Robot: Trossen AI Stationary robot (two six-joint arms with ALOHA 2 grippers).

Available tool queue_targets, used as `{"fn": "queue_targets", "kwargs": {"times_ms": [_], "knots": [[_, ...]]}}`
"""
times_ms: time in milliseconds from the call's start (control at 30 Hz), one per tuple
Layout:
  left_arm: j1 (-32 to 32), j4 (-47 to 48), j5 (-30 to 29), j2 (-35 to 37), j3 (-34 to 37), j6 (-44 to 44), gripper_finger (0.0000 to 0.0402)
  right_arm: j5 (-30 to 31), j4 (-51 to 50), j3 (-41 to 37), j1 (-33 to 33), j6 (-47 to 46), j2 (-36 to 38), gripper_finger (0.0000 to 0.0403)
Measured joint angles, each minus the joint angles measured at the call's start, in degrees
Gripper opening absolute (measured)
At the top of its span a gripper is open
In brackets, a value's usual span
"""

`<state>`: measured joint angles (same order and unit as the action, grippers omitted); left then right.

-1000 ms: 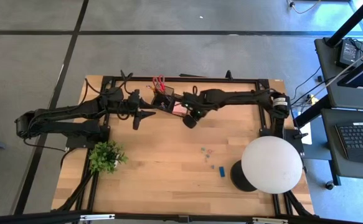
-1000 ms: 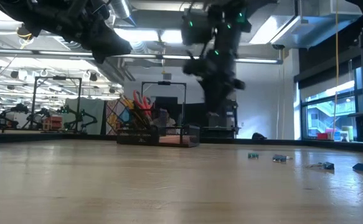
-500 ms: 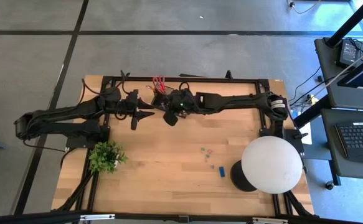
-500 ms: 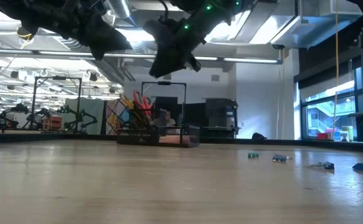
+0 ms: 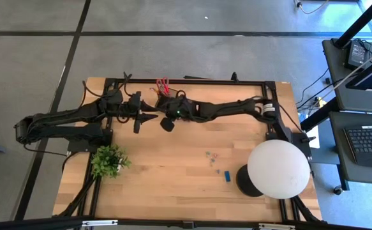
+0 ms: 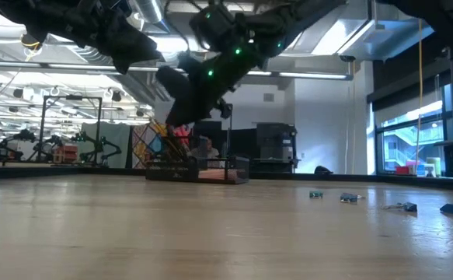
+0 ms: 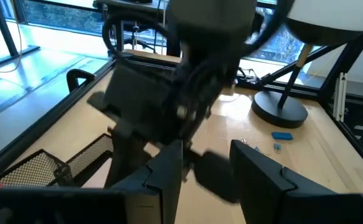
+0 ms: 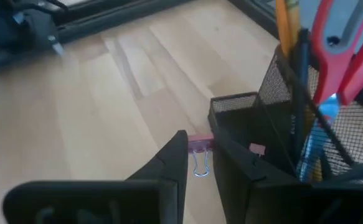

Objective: Pick and place office supplies into organizer
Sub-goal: Put the pink binder clip into the black desk organizer

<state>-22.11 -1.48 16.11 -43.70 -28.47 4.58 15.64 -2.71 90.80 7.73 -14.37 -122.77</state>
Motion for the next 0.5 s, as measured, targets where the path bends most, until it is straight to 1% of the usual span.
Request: {"fn": "queue_targets", "kwargs": {"times_ms": [200,300,400,500], "knots": [[0.0,0.0,0.0,0.0,0.0,0.2,0.0127,2.4,1.2,0.0,0.5,0.4,-2.4,0.0067],[0.0,0.0,0.0,0.0,0.0,0.2,0.0127,3.3,1.2,0.0,0.7,1.6,-2.5,0.0067],[0.0,0.0,0.0,0.0,0.0,0.2,0.0127,6.0,1.2,0.0,0.9,2.4,-2.5,0.0067],[0.0,0.0,0.0,0.0,0.0,0.2,0.0127,6.1,1.2,0.0,1.2,2.6,-2.5,0.0067]]}}
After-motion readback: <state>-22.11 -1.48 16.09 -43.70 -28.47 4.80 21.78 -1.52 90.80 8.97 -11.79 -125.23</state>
